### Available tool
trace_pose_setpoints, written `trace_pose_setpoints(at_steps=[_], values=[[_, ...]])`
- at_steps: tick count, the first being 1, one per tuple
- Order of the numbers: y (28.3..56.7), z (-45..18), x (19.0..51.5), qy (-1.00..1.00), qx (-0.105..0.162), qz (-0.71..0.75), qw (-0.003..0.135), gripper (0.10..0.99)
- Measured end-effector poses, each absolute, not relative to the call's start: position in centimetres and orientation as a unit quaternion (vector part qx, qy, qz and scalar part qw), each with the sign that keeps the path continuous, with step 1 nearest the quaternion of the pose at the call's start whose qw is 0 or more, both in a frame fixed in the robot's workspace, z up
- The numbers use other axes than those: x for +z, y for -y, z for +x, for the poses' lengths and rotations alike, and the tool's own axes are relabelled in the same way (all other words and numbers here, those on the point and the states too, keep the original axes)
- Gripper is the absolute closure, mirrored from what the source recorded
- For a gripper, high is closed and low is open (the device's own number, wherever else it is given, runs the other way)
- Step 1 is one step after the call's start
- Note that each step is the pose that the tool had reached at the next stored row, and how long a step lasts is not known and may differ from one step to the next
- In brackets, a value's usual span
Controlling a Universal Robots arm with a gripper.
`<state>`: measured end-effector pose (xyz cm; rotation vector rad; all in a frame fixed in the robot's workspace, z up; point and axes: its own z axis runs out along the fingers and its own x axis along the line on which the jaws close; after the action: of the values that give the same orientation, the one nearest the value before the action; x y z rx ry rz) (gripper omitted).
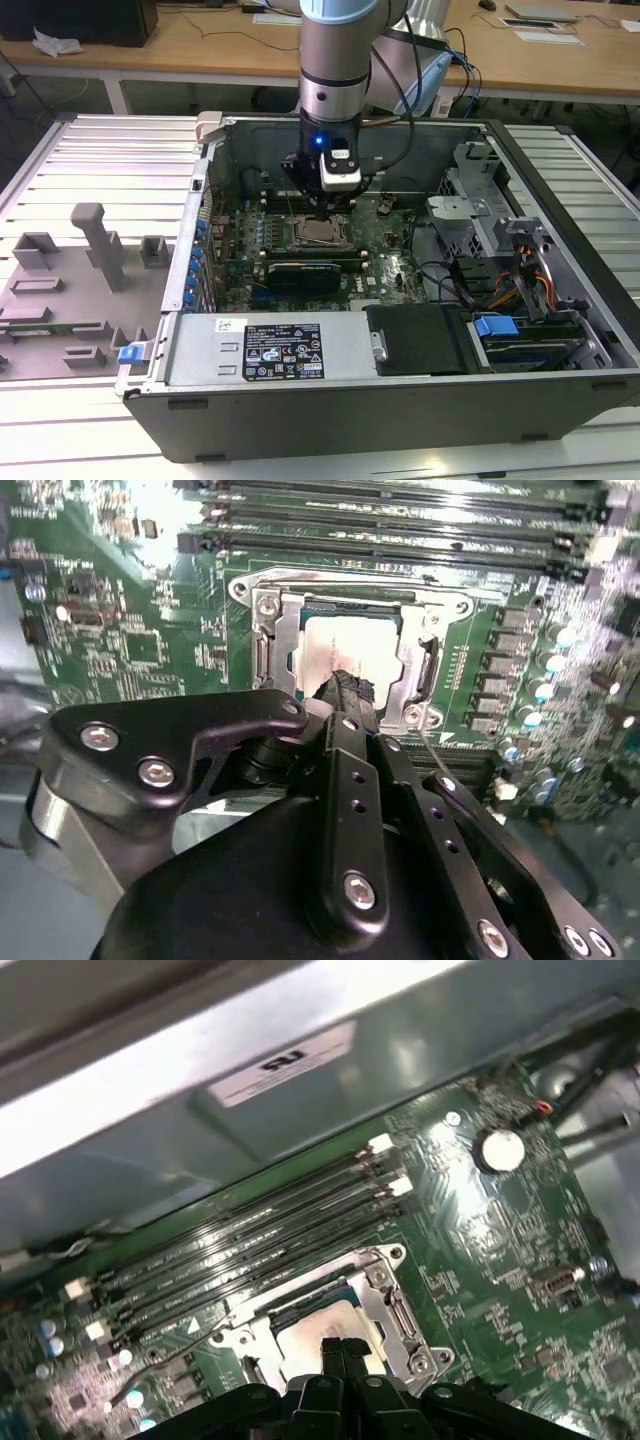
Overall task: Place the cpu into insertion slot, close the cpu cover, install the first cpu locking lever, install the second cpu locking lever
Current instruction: 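Close the cpu cover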
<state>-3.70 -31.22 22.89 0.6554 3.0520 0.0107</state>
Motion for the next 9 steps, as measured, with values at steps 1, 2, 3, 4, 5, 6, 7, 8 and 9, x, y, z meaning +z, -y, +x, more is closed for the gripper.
trace_pose_setpoints(at_steps=[1, 2, 3, 4, 5, 6, 7, 8, 9], values=[[31.22, -3.70, 22.89, -0.979, 0.003, 0.202, 0.010, 0.980], [31.22, -3.70, 22.89, -0.984, 0.004, 0.176, 0.010, 0.980], [31.22, -3.70, 22.88, -0.987, 0.004, 0.160, 0.010, 0.980], [31.22, -3.70, 22.88, -0.988, 0.004, 0.151, 0.010, 0.980], [31.22, -3.70, 22.88, -0.990, 0.004, 0.142, 0.010, 0.980], [31.22, -3.70, 22.87, -0.992, 0.004, 0.128, 0.010, 0.980], [31.22, -3.70, 22.87, -0.993, 0.004, 0.118, 0.010, 0.980], [31.22, -3.70, 22.87, -0.994, 0.004, 0.108, 0.010, 0.980], [31.22, -3.70, 22.86, -0.995, 0.005, 0.094, 0.010, 0.980]])
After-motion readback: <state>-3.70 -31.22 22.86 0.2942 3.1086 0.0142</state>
